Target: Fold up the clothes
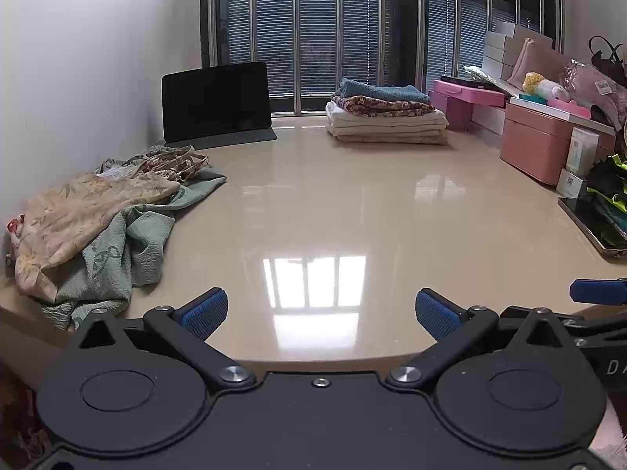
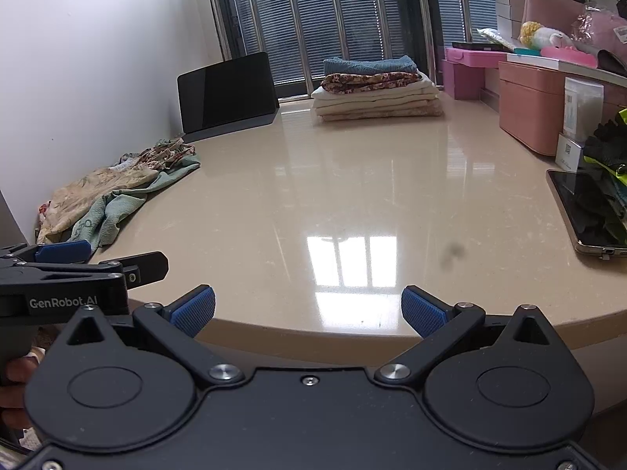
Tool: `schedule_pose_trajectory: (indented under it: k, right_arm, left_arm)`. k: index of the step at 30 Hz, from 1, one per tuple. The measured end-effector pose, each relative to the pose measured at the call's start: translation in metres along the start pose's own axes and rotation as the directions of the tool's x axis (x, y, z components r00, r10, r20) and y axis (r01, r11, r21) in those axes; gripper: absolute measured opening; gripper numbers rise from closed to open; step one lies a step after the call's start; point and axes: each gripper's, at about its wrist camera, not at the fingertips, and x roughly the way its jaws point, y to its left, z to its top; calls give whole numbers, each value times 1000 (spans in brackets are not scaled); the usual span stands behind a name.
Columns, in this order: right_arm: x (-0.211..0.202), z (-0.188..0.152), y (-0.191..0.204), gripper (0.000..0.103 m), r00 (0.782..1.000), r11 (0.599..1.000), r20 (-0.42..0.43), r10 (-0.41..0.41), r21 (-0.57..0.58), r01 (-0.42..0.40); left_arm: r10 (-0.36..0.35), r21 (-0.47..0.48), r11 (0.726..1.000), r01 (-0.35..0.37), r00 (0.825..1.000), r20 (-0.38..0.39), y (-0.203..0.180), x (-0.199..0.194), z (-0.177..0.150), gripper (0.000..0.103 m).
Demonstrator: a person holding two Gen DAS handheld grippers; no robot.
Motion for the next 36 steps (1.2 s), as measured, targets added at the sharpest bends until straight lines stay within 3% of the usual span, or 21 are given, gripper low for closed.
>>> schedule_pose_trajectory:
  k: [36]
  right_arm:
    - [-2, -1, 2, 103, 1000, 1000, 4, 9, -2, -9]
  left_arm:
    - [9, 5, 1000, -9, 1000, 20, -4, -7, 0, 103]
